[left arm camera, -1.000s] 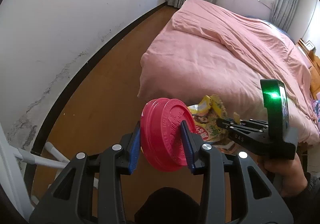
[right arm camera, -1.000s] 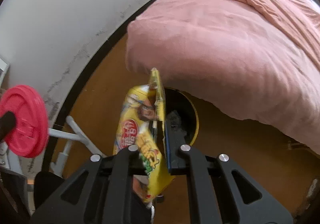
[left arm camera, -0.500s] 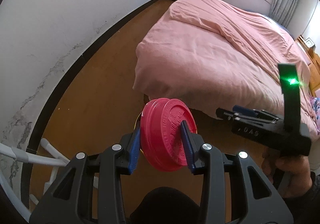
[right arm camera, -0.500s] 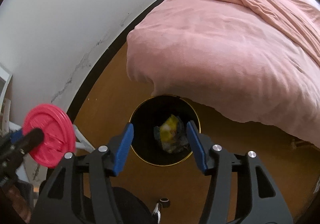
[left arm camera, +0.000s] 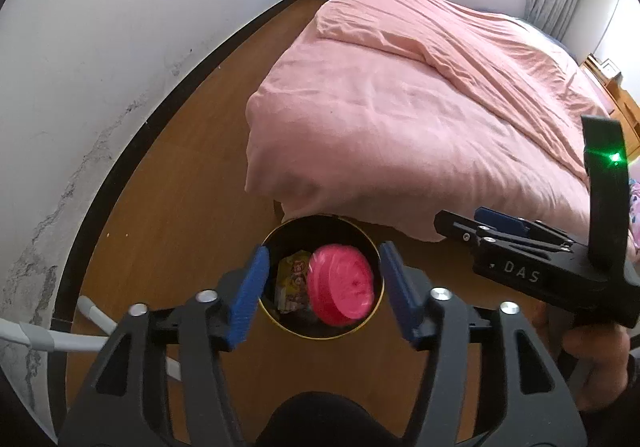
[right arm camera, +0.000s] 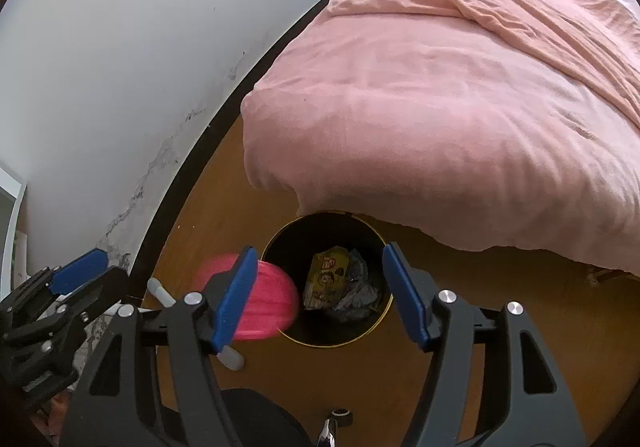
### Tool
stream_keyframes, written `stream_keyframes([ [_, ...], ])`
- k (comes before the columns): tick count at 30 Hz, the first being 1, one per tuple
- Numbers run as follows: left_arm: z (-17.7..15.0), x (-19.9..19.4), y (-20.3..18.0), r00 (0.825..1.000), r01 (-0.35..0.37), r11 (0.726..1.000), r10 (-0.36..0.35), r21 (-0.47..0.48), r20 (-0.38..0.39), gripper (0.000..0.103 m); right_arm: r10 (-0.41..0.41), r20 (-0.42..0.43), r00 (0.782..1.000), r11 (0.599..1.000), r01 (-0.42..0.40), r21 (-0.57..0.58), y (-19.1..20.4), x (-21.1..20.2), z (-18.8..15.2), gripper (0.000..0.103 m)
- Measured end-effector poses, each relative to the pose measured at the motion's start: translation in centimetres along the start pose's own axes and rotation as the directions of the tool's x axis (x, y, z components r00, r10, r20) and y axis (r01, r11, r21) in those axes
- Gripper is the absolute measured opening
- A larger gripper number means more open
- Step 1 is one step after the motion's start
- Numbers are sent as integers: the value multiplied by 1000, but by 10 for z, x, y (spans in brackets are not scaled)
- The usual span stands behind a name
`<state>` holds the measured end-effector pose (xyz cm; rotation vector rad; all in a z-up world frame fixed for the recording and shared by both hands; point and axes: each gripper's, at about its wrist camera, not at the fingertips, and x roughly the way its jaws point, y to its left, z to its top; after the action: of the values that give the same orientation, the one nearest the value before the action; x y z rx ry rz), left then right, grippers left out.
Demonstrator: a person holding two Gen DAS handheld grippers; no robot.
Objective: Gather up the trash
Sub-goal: 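Open right tool over the bin while left tool drops the red lid in, then grasp the white cup with left tool while right tool grasps the printed paper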
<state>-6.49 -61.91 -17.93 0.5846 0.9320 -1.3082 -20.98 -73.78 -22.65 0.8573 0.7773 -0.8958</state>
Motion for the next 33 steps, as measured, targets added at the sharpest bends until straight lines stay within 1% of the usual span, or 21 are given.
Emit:
stream_keyframes([
  [4, 1, -20, 0, 999, -20, 1000, 20, 15, 37, 71, 5, 8, 1000, 1000, -5, -7, 5, -3, 1, 64],
  [6, 0, -35, 2, 998, -31, 999, 30, 12, 59, 82, 4, 15, 1000, 1000, -3, -27, 12, -6, 2, 64],
  [8, -3, -59, 5, 995, -46, 999, 45, 10, 94, 88, 9, 23, 1000, 999, -8, -51, 22, -10, 2, 65],
  [10, -6, -87, 9, 989, -70, 997, 69, 6, 130, 91, 21, 32, 999, 996, -18, -85, 36, -17, 3, 65],
  [14, -18, -153, 30, 969, -121, 992, 124, -30, 213, 92, 81, 54, 995, 979, -70, -190, 83, -41, 3, 68],
  [15, -24, -169, 39, 963, -131, 990, 138, -45, 231, 92, 106, 54, 993, 969, -91, -228, 101, -48, 2, 70],
  [17, -43, -210, 64, 945, -159, 983, 178, -91, 274, 93, 169, 48, 985, 941, -146, -306, 141, -63, -2, 71],
  [19, -64, -242, 90, 930, -195, 971, 227, -137, 290, 93, 214, 44, 976, 911, -183, -369, 174, -76, -7, 71],
  [20, -78, -259, 107, 918, -224, 960, 267, -170, 294, 93, 257, 36, 966, 884, -219, -414, 201, -86, -13, 71],
  [22, -105, -288, 137, 897, -281, 932, 339, -227, 284, 93, 317, 7, 948, 839, -277, -467, 238, -98, -25, 71],
  [23, -120, -303, 153, 882, -312, 914, 380, -259, 277, 93, 361, -28, 932, 797, -324, -510, 267, -105, -37, 71],
  [24, -135, -316, 167, 868, -340, 895, 417, -289, 270, 93, 386, -53, 921, 767, -352, -537, 286, -110, -45, 71],
  [25, -155, -332, 185, 848, -376, 867, 464, -328, 256, 93, 413, -83, 907, 728, -383, -569, 307, -115, -54, 71],
  [26, -174, -345, 202, 831, -406, 838, 504, -364, 235, 93, 449, -136, 883, 659, -430, -617, 338, -121, -73, 71],
  [27, -191, -357, 215, 816, -429, 811, 537, -399, 214, 93, 466, -170, 868, 614, -456, -644, 356, -125, -85, 71],
  [28, -214, -373, 231, 797, -451, 773, 574, -446, 188, 93, 480, -205, 853, 565, -480, -671, 376, -129, -99, 71],
  [29, -233, -387, 245, 783, -464, 741, 599, -486, 165, 93, 495, -259, 829, 486, -512, -708, 405, -135, -120, 71],
  [30, -252, -399, 256, 772, -476, 711, 620, -518, 140, 93, 502, -292, 814, 436, -530, -727, 422, -139, -133, 71],
  [31, -279, -415, 271, 752, -496, 660, 651, -564, 101, 93, 508, -324, 798, 383, -546, -745, 440, -144, -150, 71],
  [32, -295, -424, 279, 742, -504, 634, 665, -587, 81, 93, 516, -366, 775, 308, -566, -764, 466, -150, -170, 71],
  [33, -312, -434, 286, 732, -513, 604, 679, -610, 56, 93, 517, -395, 759, 263, -580, -771, 482, -153, -183, 74],
])
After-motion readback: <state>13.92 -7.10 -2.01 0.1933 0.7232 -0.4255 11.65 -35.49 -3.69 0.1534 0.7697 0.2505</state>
